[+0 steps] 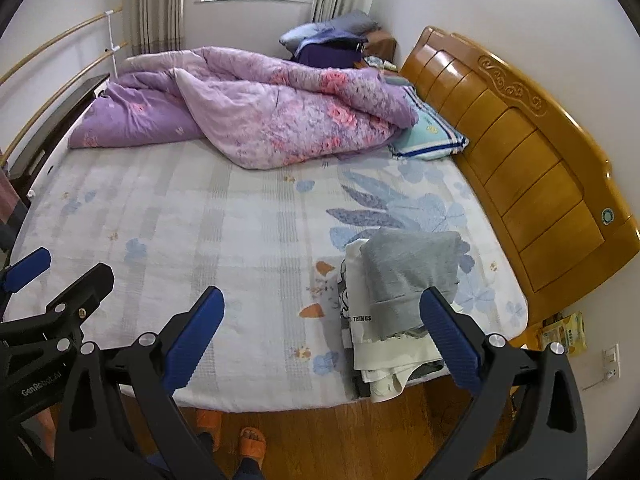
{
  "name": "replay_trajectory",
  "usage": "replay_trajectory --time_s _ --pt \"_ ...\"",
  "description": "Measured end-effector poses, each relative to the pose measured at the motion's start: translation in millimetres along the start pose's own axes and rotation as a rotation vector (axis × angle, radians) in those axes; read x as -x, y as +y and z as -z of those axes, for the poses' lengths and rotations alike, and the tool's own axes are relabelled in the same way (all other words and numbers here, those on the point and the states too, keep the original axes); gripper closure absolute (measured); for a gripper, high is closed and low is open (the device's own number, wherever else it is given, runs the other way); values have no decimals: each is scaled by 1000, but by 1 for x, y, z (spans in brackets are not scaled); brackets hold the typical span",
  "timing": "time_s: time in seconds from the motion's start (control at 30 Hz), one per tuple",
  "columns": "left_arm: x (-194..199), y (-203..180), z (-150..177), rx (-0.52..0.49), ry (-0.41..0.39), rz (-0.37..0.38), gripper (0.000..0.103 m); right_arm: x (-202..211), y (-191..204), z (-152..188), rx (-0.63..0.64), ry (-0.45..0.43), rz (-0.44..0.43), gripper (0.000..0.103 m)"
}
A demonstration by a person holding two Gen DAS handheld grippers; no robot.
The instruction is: Fold large clothes
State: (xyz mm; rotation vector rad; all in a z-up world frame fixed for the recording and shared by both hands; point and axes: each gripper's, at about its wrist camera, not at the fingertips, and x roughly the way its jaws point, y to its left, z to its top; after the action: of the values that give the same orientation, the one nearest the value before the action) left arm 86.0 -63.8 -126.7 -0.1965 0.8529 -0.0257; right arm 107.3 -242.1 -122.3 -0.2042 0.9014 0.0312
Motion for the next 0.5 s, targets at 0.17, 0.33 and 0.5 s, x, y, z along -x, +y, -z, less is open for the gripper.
replay_trajectory --time_s 0.17,0.33,0.5 --pt "26 -5 -4 -12 -50 -9 5 19 -5 -3 -27 -41 -4 8" --pt "53 -5 -14 -50 -117 -32 5 43 -2 -8 -54 -97 3 8" --pt "77 8 -25 -84 -151 -49 5 59 10 -13 -76 -130 -1 8"
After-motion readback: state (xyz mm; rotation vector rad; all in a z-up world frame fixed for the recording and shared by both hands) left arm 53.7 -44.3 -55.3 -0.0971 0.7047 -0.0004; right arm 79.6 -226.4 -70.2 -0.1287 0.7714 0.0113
